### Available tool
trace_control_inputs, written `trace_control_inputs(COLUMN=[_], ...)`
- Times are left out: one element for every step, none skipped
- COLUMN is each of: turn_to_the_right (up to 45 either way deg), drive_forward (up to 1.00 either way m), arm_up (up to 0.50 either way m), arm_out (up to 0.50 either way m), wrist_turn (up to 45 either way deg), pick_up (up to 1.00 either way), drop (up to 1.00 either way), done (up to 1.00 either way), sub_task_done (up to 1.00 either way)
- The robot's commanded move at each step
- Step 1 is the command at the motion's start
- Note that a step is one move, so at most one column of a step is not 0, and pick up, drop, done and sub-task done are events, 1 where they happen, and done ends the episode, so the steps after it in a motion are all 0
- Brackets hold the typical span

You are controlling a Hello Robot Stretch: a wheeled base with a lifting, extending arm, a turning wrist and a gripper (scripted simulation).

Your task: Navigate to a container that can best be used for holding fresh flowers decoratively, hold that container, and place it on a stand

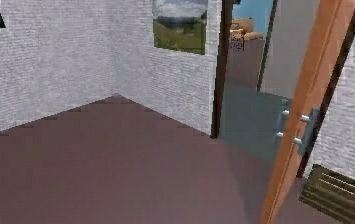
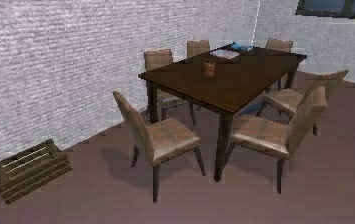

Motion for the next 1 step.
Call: trace_control_inputs(turn_to_the_right=[-6.0], drive_forward=[0.00], arm_up=[0.00], arm_out=[0.00], wrist_turn=[0.0], pick_up=[0.00], drop=[0.00], done=[0.00], sub_task_done=[0.00])
